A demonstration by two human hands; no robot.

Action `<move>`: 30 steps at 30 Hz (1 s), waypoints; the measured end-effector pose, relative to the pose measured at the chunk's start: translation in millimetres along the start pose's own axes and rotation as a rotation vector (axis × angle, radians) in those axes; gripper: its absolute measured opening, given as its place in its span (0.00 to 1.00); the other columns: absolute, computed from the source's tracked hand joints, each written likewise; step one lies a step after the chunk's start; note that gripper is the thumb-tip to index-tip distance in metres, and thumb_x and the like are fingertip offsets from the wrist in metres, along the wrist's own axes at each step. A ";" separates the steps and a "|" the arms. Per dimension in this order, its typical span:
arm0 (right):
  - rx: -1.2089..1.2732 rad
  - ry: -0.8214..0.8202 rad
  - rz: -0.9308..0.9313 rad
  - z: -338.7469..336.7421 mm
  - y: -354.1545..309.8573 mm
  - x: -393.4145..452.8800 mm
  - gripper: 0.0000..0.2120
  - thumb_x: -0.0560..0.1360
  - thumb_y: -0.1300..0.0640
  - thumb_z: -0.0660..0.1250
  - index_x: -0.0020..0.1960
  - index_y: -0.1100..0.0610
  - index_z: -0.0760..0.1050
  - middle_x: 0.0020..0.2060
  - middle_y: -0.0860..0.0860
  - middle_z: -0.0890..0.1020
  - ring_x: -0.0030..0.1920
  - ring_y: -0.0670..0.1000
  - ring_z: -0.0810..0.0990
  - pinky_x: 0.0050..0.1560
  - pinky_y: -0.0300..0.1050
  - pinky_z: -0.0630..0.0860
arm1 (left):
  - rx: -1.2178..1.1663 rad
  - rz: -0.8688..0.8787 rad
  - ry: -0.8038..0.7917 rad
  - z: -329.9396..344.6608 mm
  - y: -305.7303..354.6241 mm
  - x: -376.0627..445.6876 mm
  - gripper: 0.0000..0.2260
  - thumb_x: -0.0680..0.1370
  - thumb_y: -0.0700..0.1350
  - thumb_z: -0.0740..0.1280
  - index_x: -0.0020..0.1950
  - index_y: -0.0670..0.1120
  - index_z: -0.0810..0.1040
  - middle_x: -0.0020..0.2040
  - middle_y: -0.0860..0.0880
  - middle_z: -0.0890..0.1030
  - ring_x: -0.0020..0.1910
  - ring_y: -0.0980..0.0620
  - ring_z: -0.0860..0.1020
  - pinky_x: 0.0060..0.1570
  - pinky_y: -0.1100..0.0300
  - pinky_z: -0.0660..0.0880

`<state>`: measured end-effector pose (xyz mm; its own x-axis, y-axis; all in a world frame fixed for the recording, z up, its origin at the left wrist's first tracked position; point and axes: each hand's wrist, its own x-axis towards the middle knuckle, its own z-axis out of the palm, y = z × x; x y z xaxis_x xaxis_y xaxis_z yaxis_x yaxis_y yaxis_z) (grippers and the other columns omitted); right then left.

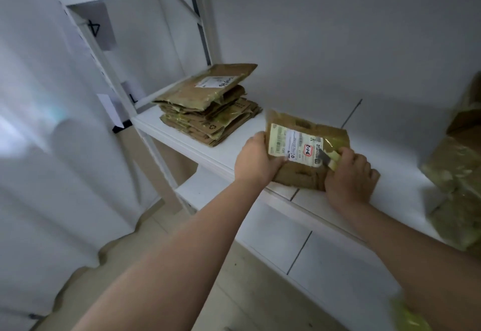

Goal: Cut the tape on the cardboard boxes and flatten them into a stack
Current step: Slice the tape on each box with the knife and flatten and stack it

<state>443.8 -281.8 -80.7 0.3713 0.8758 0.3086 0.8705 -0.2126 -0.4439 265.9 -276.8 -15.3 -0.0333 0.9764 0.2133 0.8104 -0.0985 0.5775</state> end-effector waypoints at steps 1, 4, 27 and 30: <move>0.090 0.014 0.046 -1.7 -9.8 4.9 0.19 0.74 0.61 0.63 0.64 0.59 0.66 0.57 0.64 0.72 0.56 0.64 0.72 0.55 0.55 0.67 | 0.023 0.087 0.054 -8.1 5.2 6.0 0.26 0.74 0.52 0.72 0.68 0.48 0.68 0.58 0.48 0.76 0.55 0.48 0.76 0.49 0.54 0.76; 0.256 0.053 0.063 -8.9 -47.1 24.7 0.20 0.75 0.62 0.63 0.64 0.61 0.63 0.58 0.65 0.68 0.56 0.65 0.71 0.44 0.52 0.71 | -0.013 0.214 0.125 -34.1 13.4 29.1 0.34 0.76 0.52 0.68 0.78 0.48 0.57 0.61 0.47 0.73 0.55 0.50 0.75 0.49 0.56 0.75; 0.437 0.019 -0.150 56.1 -340.5 105.7 0.17 0.81 0.60 0.55 0.68 0.56 0.69 0.65 0.58 0.67 0.65 0.59 0.70 0.67 0.47 0.64 | -0.057 0.154 0.154 -184.9 -216.6 262.3 0.26 0.78 0.50 0.67 0.75 0.50 0.66 0.74 0.42 0.66 0.70 0.37 0.67 0.69 0.40 0.65; 0.347 -0.032 -0.134 74.0 -336.2 113.8 0.15 0.80 0.59 0.56 0.65 0.58 0.72 0.63 0.59 0.69 0.62 0.61 0.71 0.63 0.47 0.66 | -0.053 0.146 0.068 -170.0 -230.5 275.7 0.25 0.78 0.51 0.66 0.74 0.48 0.67 0.72 0.43 0.69 0.69 0.39 0.68 0.69 0.42 0.65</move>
<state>169.5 -78.6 41.4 0.2462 0.9002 0.3593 0.7474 0.0597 -0.6617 -29.5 -17.6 44.4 0.0414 0.9359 0.3497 0.7776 -0.2500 0.5770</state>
